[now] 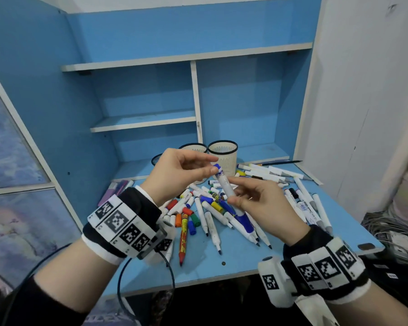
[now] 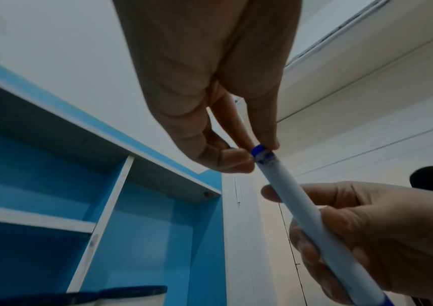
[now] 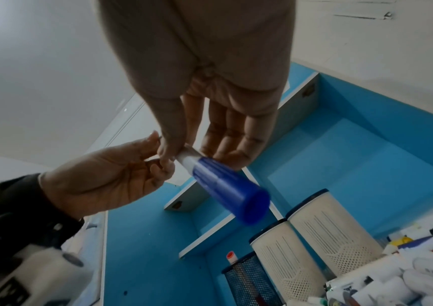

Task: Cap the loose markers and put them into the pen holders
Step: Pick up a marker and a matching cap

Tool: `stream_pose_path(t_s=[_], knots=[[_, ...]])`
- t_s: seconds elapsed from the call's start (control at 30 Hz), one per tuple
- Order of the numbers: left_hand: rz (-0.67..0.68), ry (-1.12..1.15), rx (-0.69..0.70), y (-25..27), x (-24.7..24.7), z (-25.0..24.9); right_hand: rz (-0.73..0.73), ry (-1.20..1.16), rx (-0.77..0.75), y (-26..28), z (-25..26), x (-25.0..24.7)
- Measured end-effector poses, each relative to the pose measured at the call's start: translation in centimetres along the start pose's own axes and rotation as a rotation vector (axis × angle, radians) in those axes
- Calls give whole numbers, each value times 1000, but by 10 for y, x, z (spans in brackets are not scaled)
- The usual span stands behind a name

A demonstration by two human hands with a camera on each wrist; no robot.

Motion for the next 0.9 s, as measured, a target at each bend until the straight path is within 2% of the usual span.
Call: stream_pose_path(t_s=[0.23, 0.3, 0.4, 0.53, 0.63, 0.77, 0.9], knots=[[30, -234, 39, -11, -11, -10, 46, 90, 4, -8, 5, 3], [-15, -273, 39, -19, -24, -7, 31, 117, 6, -12, 4, 0], [-169, -366, 10, -36, -60, 2, 5, 230, 60, -21, -7, -13], [-405, -637, 6, -62, -109, 10, 179, 615, 293, -26, -46, -23], [-490, -733, -36, -81, -134, 21, 349, 831, 421, -20, -72, -25], [-487, -807, -91, -106, -151, 42, 486, 908, 502, -9, -90, -23], [-404, -889, -150, -124, -140, 68, 536, 1014, 564, -3, -98, -22]])
Point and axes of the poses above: each hand's wrist, its own y-axis away from the middle knuckle, its own x-axis out of the palm, z = x × y, the point moved 9 cm from there along -y, towards the middle knuckle, and after that the axes turned 15 degrees about -y, right-handed, at the moved point
